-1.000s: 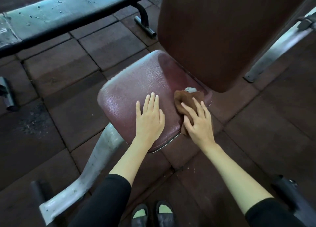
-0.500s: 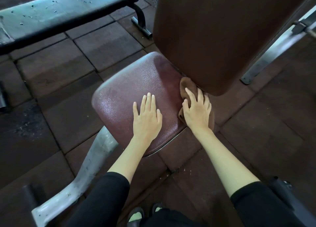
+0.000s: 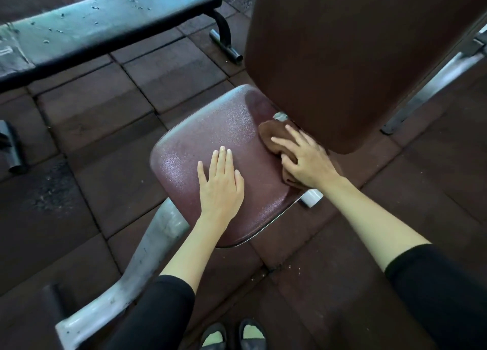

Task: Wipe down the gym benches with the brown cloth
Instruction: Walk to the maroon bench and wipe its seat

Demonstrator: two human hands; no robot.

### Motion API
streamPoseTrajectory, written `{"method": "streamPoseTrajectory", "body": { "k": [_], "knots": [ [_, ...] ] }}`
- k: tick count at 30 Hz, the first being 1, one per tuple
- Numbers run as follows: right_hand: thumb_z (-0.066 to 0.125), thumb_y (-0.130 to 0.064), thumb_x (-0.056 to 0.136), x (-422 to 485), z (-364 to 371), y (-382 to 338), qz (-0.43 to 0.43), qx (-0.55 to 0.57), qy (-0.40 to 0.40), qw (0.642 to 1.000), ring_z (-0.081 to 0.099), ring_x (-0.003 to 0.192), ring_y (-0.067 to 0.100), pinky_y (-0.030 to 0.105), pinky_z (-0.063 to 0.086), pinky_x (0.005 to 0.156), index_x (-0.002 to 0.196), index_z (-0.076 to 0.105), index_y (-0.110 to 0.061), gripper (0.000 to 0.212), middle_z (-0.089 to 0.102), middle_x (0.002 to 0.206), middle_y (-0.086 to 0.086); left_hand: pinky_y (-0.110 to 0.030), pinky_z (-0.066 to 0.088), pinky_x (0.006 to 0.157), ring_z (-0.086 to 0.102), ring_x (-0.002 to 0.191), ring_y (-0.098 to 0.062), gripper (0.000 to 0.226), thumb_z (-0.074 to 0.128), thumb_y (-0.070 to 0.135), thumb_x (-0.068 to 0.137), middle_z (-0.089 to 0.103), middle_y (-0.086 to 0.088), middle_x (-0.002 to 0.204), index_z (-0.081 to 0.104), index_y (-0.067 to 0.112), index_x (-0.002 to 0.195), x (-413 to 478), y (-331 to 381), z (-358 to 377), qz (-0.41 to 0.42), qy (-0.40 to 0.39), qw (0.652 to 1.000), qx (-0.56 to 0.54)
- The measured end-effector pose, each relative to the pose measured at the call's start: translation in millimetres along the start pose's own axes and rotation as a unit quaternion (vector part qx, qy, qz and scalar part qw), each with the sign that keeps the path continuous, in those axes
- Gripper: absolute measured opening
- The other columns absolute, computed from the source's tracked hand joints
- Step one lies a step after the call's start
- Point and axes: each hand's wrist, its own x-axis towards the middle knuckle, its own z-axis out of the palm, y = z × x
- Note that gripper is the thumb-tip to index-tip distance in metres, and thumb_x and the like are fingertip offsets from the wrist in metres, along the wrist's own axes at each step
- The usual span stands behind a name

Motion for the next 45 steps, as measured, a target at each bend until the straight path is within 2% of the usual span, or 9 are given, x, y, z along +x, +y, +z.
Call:
{"method": "streamPoseTrajectory", "body": {
  "k": [8,13,20,26,32,35,38,40,45],
  "knots": [
    [0.047,-0.038,0.091,-6,22,-40,0.087,-0.017,0.062,0.994,0.018,0.144,0.029,0.046,0.014,0.113,0.14,0.041,-0.041,0.05,0.024,0.157,0.0,-0.052,0.018,0.113,0.029,0.14,-0.021,0.056,0.022,0.027,0.093,0.035,-0.008,0.15,0.037,0.008,0.143,-17,-20,-1,-0.063,0.024,0.998,-0.015],
    [0.038,-0.046,0.086,-27,38,-85,0.036,-0.018,0.057,0.998,0.028,0.139,0.033,0.048,0.022,0.108,0.137,0.047,-0.038,0.053,0.033,0.153,0.002,-0.052,0.02,0.112,0.032,0.139,-0.022,0.056,0.025,0.026,0.091,0.037,-0.009,0.149,0.039,0.007,0.142,-26,-29,-1,-0.099,0.041,0.994,-0.031],
    [0.045,-0.038,0.082,-65,46,-99,-0.094,0.009,0.053,0.994,0.044,0.128,0.037,0.047,0.037,0.1,0.131,0.055,-0.037,0.05,0.045,0.146,0.003,-0.051,0.022,0.111,0.035,0.137,-0.024,0.054,0.027,0.021,0.091,0.039,-0.011,0.147,0.04,0.004,0.141,-35,-40,-8,-0.104,0.053,0.992,-0.043],
    [0.043,-0.036,0.079,-79,39,-109,-0.075,-0.001,0.031,0.997,0.054,0.106,0.04,0.047,0.048,0.083,0.127,0.06,-0.03,0.051,0.054,0.137,0.008,-0.051,0.028,0.109,0.036,0.137,-0.024,0.056,0.023,0.023,0.09,0.039,-0.01,0.148,0.04,0.004,0.141,-47,-48,-22,-0.123,0.023,0.99,-0.067],
    [0.052,-0.035,0.082,-81,22,-136,0.008,0.163,-0.025,0.986,0.049,0.114,0.03,0.042,0.041,0.099,0.131,0.055,-0.034,0.049,0.048,0.142,-0.004,-0.048,0.024,0.112,0.032,0.138,-0.022,0.064,0.012,0.03,0.088,0.037,-0.006,0.149,0.035,0.007,0.144,-63,-55,-49,-0.147,0.017,0.985,-0.088],
    [0.059,-0.02,0.086,-81,8,-153,0.063,0.307,-0.02,0.949,0.048,0.125,0.018,0.026,0.035,0.104,0.128,0.059,-0.028,0.043,0.055,0.134,-0.001,-0.046,0.022,0.112,0.032,0.138,-0.021,0.067,0.01,0.032,0.086,0.039,-0.006,0.147,0.035,0.008,0.143,-67,-56,-66,-0.162,0.022,0.98,-0.112],
    [0.066,-0.023,0.087,-82,-11,-173,0.127,0.408,-0.056,0.902,0.05,0.123,0.009,0.021,0.036,0.103,0.128,0.059,-0.028,0.043,0.06,0.129,-0.004,-0.046,0.026,0.111,0.037,0.135,-0.021,0.056,0.021,0.024,0.091,0.045,-0.006,0.143,0.039,0.008,0.141,-74,-61,-89,-0.182,0.036,0.975,-0.126],
    [0.071,-0.026,0.083,-83,-21,-188,0.134,0.438,-0.07,0.886,0.052,0.12,0.005,0.019,0.038,0.099,0.126,0.06,-0.029,0.044,0.062,0.124,-0.009,-0.046,0.027,0.111,0.04,0.132,-0.021,0.049,0.031,0.019,0.093,0.047,-0.006,0.141,0.041,0.007,0.139,-79,-64,-107,-0.19,0.041,0.971,-0.141],
    [0.071,-0.021,0.082,-90,-48,-232,0.084,0.44,-0.083,0.89,0.052,0.118,0.002,0.02,0.038,0.101,0.128,0.057,-0.031,0.049,0.059,0.125,-0.015,-0.047,0.043,0.099,0.054,0.119,-0.025,0.054,0.025,0.026,0.088,0.06,-0.009,0.125,0.054,0.005,0.128,-93,-76,-159,-0.2,0.059,0.969,-0.13]
  ]
}}
